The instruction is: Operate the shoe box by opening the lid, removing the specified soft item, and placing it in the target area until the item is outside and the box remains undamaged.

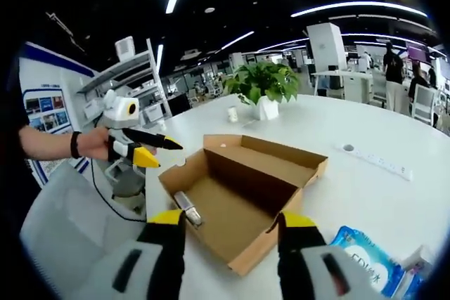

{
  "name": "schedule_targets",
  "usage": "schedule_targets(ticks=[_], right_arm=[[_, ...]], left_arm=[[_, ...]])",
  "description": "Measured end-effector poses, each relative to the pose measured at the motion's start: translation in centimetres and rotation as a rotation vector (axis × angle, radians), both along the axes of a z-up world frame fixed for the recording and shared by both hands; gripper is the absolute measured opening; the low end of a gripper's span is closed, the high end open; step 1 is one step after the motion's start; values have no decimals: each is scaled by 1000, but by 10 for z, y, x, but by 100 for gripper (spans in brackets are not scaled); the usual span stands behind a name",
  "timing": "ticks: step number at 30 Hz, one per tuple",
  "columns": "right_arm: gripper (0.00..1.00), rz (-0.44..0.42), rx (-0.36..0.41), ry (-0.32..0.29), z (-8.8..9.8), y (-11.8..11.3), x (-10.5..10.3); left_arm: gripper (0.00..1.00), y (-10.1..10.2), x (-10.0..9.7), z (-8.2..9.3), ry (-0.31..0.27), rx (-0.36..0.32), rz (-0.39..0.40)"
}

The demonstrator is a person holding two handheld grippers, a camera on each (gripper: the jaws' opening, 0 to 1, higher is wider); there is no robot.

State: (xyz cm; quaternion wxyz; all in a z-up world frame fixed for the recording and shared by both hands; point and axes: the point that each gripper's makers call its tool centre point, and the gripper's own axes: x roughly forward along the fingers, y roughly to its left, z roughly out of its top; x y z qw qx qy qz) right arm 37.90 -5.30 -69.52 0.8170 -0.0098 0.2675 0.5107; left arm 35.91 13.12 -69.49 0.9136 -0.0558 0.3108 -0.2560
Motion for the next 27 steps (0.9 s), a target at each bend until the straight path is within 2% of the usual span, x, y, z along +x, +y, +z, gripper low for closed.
schedule_targets(ticks=[7, 14, 24, 27], right_arm=[[53, 2, -13, 8, -5, -3, -4], [53, -18, 4, 6, -4, -7, -6], [54, -33, 13, 10, -2, -10, -14], [54, -28, 13, 15, -5, -8, -19]], left_arm=[[74, 9, 9, -3, 12, 79, -65], [74, 17, 9, -15, 43, 218, -195], [74, 19, 18, -27, 71, 276, -296], [74, 19, 19, -34, 83, 319, -340]])
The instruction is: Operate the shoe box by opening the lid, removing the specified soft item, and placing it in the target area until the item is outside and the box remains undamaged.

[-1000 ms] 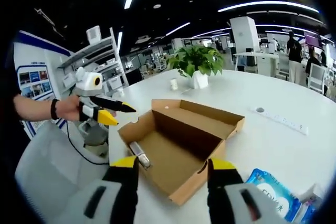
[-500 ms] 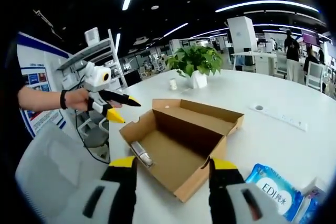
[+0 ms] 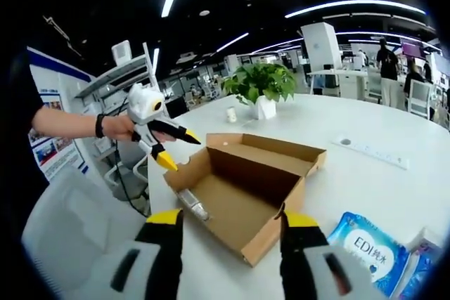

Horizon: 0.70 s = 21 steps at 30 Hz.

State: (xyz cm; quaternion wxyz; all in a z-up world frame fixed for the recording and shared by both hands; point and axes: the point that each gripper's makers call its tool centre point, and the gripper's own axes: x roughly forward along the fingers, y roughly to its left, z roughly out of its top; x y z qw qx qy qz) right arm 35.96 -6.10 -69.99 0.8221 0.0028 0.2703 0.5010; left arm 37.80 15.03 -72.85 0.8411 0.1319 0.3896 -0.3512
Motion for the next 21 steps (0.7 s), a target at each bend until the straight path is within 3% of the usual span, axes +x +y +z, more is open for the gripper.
schedule_targets(ticks=[5, 13, 21], right_arm=[[54, 1, -2, 2, -1, -1, -3], [54, -12, -7, 11, -4, -7, -10], [54, -23, -9, 13, -5, -12, -15]], left_arm=[[74, -3, 1, -7, 19, 21, -37], [74, -6, 1, -25, 45, 117, -142], [74, -9, -2, -43, 84, 153, -215]])
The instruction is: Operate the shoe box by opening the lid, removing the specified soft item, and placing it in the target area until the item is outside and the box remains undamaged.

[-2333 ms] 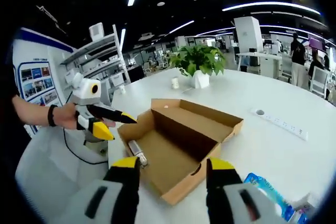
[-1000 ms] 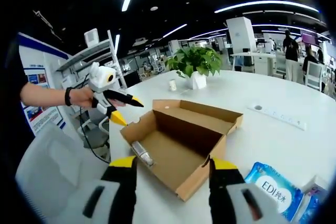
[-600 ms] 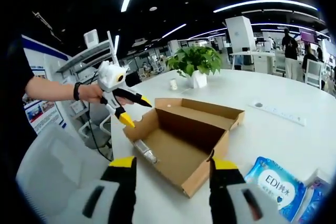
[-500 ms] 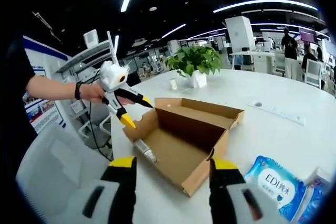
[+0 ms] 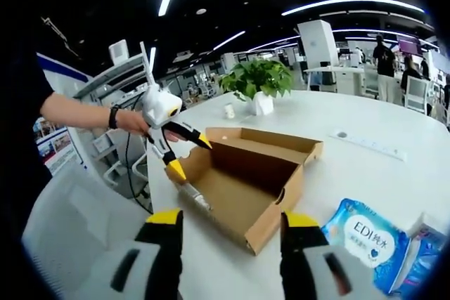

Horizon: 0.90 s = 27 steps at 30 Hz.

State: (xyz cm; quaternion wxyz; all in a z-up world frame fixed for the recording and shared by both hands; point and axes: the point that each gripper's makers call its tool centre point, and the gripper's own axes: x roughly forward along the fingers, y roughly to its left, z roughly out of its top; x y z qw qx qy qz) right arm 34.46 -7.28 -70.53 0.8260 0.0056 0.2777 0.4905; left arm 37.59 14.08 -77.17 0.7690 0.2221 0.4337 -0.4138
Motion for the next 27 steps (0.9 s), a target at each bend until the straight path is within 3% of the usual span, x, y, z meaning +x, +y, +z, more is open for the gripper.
schedule_targets(ticks=[4, 15, 27], right_arm=[[54, -8, 5, 3, 0, -2, -2], [56, -13, 5, 12, -1, -5, -7], [58, -11, 4, 24, -3, -3, -13]], left_arm=[[72, 2, -2, -12, 18, 49, -47], [75, -5, -5, -29, 73, 86, -136], [73, -8, -9, -45, 117, 99, -181]])
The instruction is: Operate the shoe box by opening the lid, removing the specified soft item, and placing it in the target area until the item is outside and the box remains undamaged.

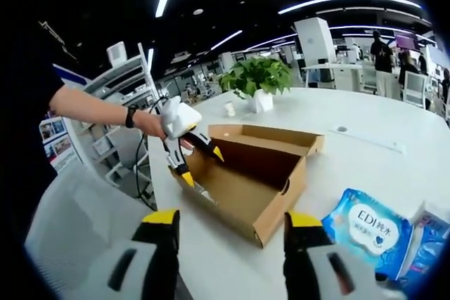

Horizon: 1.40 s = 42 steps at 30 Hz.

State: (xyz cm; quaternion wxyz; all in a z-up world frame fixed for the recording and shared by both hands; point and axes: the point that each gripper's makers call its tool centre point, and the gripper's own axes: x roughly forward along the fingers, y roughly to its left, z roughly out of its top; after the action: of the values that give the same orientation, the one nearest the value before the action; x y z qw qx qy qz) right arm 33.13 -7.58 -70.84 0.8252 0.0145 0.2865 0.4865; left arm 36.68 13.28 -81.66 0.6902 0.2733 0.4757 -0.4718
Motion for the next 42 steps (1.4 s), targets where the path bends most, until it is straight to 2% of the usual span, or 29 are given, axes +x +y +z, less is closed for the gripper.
schedule_targets(ticks=[5, 10, 15, 20, 24, 28, 30, 34, 38, 42], right_arm=[[59, 2, -6, 1, -2, 0, -3], [60, 0, -13, 0, -3, -1, -4], [60, -7, -15, 4, -4, -2, -6], [60, -10, -15, 6, -5, -4, -6], [60, -15, -13, 5, -5, -5, -7], [60, -19, -13, 7, -6, -5, -8], [59, -19, -13, 7, -7, -5, -9], [59, -15, -15, 12, -8, -5, -12], [59, -14, -14, 16, -9, -5, -15], [58, -12, -16, 19, -9, -5, -16]], left_arm=[[71, -2, -5, -6, 6, 19, -39], [75, -3, -5, -8, 19, 12, -33], [78, 1, 0, -6, -5, 27, -20], [73, 9, 5, -1, -37, 48, -26], [74, 10, 1, 3, -25, 34, -40], [71, 11, -6, -3, -19, 59, -90], [68, 6, -12, -5, -6, 46, -119], [58, 3, -17, -12, -24, 90, -201], [39, -6, -25, -15, 6, 55, -213], [29, -5, -26, -27, 5, 73, -248]])
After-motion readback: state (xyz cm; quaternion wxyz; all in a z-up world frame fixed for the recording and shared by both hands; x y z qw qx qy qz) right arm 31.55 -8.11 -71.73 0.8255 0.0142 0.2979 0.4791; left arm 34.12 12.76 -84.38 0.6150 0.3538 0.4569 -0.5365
